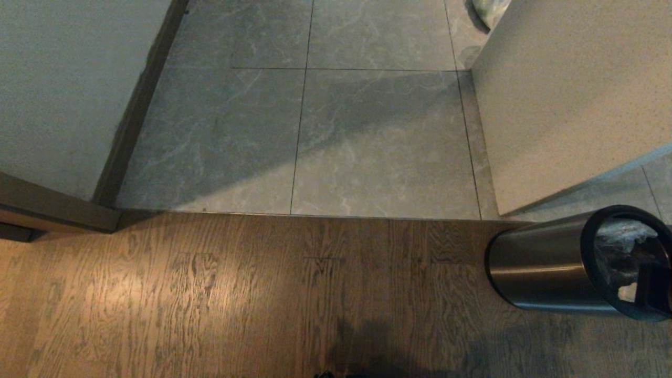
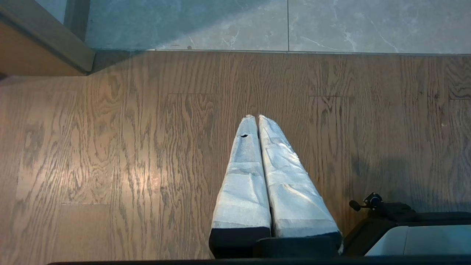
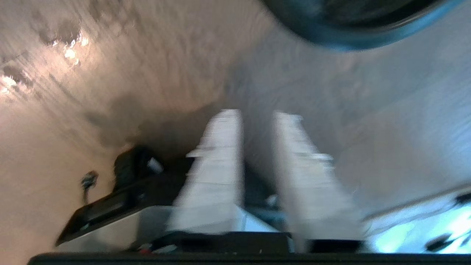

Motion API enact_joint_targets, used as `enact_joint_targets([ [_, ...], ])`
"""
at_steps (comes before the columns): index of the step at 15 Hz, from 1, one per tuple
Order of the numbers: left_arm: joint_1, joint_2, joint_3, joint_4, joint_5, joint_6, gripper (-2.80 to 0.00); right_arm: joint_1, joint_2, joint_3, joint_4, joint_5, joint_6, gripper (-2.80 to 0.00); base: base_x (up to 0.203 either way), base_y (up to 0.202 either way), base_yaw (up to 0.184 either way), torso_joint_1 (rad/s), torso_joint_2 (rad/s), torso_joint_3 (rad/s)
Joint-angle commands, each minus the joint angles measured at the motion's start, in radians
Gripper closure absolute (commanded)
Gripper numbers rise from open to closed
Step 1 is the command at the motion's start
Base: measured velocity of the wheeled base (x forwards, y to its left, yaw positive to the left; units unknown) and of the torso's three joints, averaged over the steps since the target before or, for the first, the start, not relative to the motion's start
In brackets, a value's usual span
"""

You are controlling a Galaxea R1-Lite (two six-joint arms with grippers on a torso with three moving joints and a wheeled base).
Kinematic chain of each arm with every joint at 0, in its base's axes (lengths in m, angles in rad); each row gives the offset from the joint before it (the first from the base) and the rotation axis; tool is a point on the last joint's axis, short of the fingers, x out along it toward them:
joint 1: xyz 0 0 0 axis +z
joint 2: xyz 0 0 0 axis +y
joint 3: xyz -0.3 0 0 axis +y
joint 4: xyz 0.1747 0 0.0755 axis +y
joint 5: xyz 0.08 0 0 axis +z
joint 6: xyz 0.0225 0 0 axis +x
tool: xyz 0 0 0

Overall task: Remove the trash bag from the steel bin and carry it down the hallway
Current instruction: Place the outer trash can on the ground

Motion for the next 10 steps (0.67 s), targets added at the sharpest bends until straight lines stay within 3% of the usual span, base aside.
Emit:
enact_joint_targets([
  [1,0.000,0.000,0.000,-0.001,0.001,-0.001,0.00,-0.026,0.149,0.001,-0.045,0.019,0.011,-2.80,0.000,0.000,0.000,0.000,0.00,0.000],
  [5,0.000,0.000,0.000,-0.001,0.001,-0.001,0.00,-0.094,0.235,-0.007,-0.162,0.027,0.012,-2.80,0.000,0.000,0.000,0.000,0.00,0.000],
  [10,0.000,0.000,0.000,0.001,0.001,-0.001,0.00,-0.107,0.267,0.000,-0.308,0.036,0.010,-2.80,0.000,0.000,0.000,0.000,0.00,0.000],
])
